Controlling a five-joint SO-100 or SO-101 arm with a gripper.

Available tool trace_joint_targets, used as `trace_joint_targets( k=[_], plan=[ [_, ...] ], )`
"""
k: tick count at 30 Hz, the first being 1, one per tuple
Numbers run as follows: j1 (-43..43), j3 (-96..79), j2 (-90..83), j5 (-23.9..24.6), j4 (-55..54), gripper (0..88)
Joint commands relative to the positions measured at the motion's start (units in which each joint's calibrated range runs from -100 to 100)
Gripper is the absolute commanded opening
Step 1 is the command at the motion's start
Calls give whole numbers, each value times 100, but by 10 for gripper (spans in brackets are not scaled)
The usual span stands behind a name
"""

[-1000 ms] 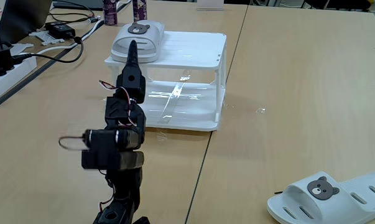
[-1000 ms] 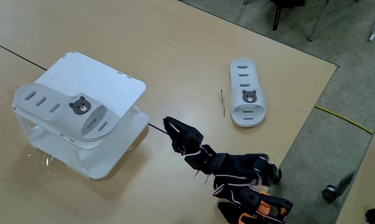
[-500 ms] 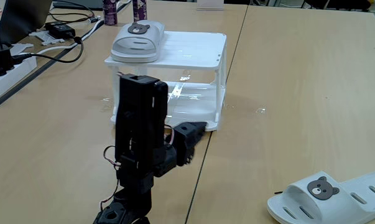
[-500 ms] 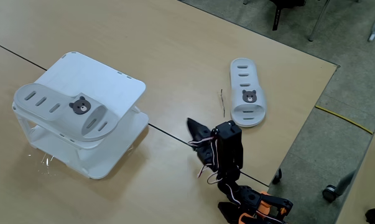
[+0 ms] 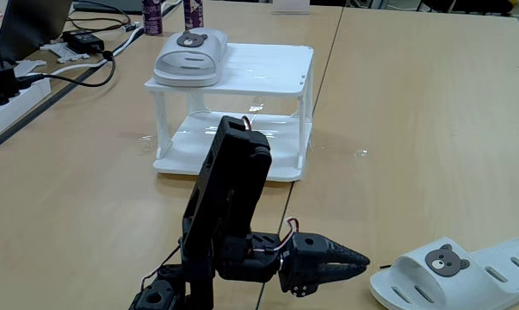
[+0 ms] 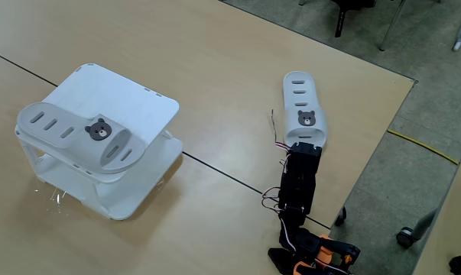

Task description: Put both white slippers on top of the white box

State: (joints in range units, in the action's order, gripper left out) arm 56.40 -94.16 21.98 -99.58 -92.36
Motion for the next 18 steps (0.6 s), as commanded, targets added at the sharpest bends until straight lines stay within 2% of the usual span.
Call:
trace_joint_targets(
  k=[1,5,8,10,18],
  plan=[
    [42,-70,-40,-42,-160,13],
    [34,2,-48,-42,-160,35],
    [34,381,-57,-42,-160,167],
    [34,490,-57,-42,-160,205],
    [26,1049,2,-42,-160,206]
  ],
)
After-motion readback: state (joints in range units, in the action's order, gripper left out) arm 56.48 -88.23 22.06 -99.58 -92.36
